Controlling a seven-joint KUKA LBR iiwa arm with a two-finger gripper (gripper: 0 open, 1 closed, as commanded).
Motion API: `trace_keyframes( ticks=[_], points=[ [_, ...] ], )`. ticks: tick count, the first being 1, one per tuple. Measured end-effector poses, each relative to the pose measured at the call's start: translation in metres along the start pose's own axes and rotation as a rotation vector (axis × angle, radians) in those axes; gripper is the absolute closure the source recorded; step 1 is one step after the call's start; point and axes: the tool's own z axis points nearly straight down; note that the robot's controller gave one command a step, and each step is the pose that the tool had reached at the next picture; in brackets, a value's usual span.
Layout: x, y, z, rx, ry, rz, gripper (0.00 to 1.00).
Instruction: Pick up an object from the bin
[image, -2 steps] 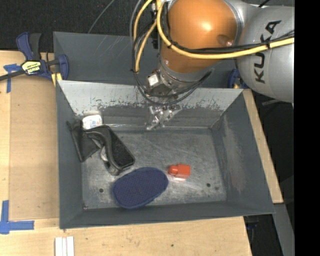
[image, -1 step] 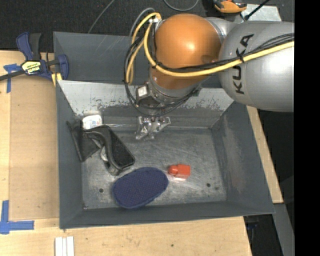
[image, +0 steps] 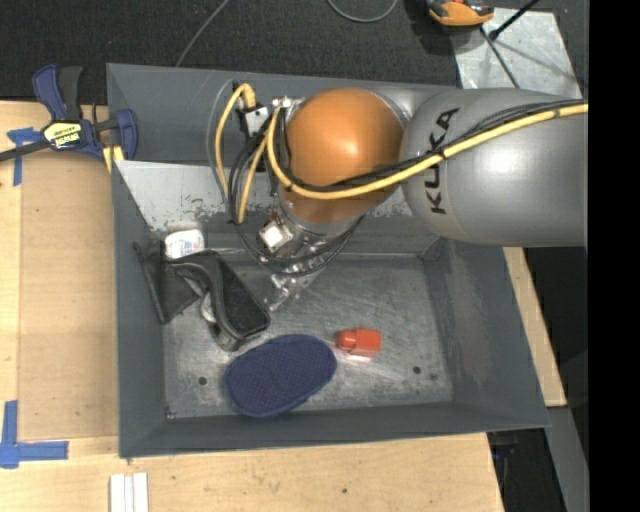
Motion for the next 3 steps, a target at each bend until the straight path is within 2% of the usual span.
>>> trace_keyframes(
  ticks=[1, 2, 3],
  points=[
    [0.031, 0.063, 0.029, -0.001, 0.002, -0.404, 1.0],
    [0.004, 0.07, -0.039, 0.006, 0.003, -0.628, 1.0],
    [0.007, 0.09, 0.003, -0.002, -0.001, -0.885, 1.0]
  ],
)
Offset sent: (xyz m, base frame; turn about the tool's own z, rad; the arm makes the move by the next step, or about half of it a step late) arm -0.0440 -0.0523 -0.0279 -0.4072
